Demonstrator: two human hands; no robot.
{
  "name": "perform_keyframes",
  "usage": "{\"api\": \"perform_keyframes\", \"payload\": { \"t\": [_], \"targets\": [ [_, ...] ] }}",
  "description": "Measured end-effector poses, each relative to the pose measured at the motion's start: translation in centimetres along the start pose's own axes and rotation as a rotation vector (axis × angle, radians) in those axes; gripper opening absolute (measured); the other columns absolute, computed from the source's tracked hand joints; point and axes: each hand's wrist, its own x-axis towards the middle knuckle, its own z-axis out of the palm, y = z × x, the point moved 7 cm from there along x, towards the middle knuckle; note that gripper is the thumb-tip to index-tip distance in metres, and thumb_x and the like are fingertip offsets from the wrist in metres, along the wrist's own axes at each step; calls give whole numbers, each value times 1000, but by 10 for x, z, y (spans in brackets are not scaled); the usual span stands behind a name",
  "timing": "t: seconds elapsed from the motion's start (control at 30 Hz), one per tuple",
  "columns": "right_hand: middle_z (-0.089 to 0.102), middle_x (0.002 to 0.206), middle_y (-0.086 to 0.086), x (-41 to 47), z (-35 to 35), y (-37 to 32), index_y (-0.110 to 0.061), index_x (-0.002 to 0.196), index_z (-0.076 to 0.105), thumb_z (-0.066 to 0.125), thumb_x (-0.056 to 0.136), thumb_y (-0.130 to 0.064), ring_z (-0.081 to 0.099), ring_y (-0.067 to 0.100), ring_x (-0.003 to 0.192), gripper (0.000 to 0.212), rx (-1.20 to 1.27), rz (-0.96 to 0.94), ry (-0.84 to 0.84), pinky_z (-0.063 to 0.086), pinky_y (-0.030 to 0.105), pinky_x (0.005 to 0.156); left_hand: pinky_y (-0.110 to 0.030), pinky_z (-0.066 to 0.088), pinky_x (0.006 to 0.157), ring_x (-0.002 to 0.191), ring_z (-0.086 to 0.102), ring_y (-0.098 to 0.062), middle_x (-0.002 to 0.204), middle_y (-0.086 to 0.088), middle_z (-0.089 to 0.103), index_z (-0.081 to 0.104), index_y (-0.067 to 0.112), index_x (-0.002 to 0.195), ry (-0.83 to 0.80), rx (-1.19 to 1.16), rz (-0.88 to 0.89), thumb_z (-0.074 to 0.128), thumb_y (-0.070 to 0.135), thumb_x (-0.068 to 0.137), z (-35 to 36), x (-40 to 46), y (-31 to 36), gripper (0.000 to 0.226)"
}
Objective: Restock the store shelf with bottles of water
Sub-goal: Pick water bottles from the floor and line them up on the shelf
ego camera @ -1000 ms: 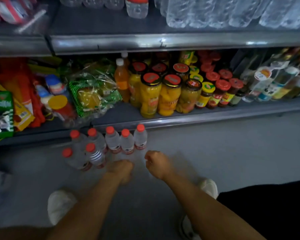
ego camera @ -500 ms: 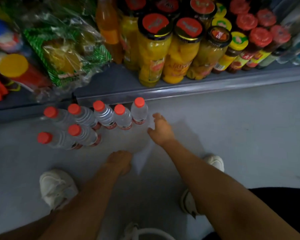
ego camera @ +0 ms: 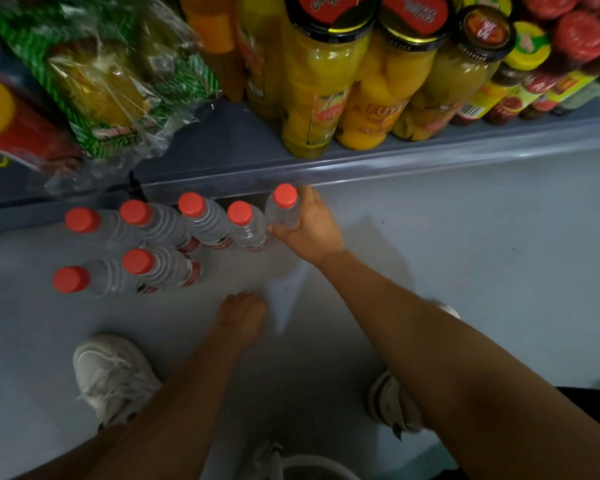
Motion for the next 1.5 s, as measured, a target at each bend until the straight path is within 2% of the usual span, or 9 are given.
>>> {"api": "perform_keyframes", "payload": {
  "t": [0.3, 0.47, 0.63, 0.77, 0.87, 1.17, 1.23, 1.4, 1.5],
  "targets": [
    [59, 118, 16, -22, -24, -11, -6, 120, 52, 81, 69, -28, 57, 33, 109, 63, -8, -29, 1, 44, 34, 85, -36, 38, 100, 122, 50, -27, 131, -9, 54, 55, 11, 126, 79, 20, -10, 47, 19, 91, -25, -23, -5, 36],
    [65, 111, 15, -53, -67, -35, -7, 110, 57, 80, 67, -32, 61, 35, 103, 55, -20, -49, 67, 50, 39, 82, -36, 40, 97, 120, 51, -28, 128, -10, 55, 55, 13, 124, 208, 62, -17, 46, 19, 91, -65, -62, -5, 35],
    [69, 98, 12, -88, -134, -98, -14, 100, 59, 76, 69, -36, 63, 35, 93, 42, -29, -180, 205, 50, 37, 72, -39, 44, 96, 119, 51, -31, 131, -11, 53, 54, 13, 125, 379, 14, -34, 47, 16, 89, -124, -117, -11, 37],
    [69, 91, 4, -111, -194, -162, -16, 101, 56, 76, 63, -45, 65, 27, 87, 51, -57, -297, 285, 54, 40, 70, -37, 41, 92, 118, 49, -29, 128, -10, 53, 52, 14, 128, 552, 92, -51, 47, 22, 92, -194, -170, -23, 37],
    [69, 90, 1, -128, -239, -216, -17, 98, 57, 77, 63, -44, 65, 22, 84, 48, -53, -400, 370, 54, 37, 68, -34, 40, 89, 116, 50, -27, 122, -8, 55, 56, 14, 118, 726, 158, -83, 46, 25, 92, -251, -217, -33, 30],
    [66, 87, 0, -143, -340, -345, -17, 100, 56, 74, 63, -45, 63, 17, 76, 49, 53, -611, 543, 54, 36, 63, -35, 40, 89, 112, 51, -25, 117, -6, 57, 58, 15, 116, 1146, 167, -110, 47, 25, 91, -395, -338, -48, 29],
    [65, 85, 0, -137, -354, -366, -16, 99, 52, 75, 65, -42, 61, 16, 72, 49, 58, -634, 555, 52, 35, 59, -35, 40, 87, 110, 51, -24, 115, -5, 57, 57, 15, 115, 1188, 170, -106, 47, 25, 92, -418, -350, -53, 27],
    [66, 88, 1, -101, -373, -405, -20, 97, 50, 74, 56, -51, 63, 24, 80, 57, 29, -643, 586, 53, 42, 70, -37, 41, 92, 113, 51, -25, 121, -7, 56, 55, 14, 121, 1228, 146, -120, 49, 28, 91, -458, -349, -75, 33],
    [63, 95, 6, -73, -377, -427, -15, 97, 52, 80, 60, -44, 59, 27, 84, 55, -38, -630, 573, 51, 40, 71, -36, 42, 95, 115, 51, -24, 124, -5, 56, 55, 16, 124, 1237, 116, -124, 50, 30, 91, -472, -339, -93, 36]
  ]
}}
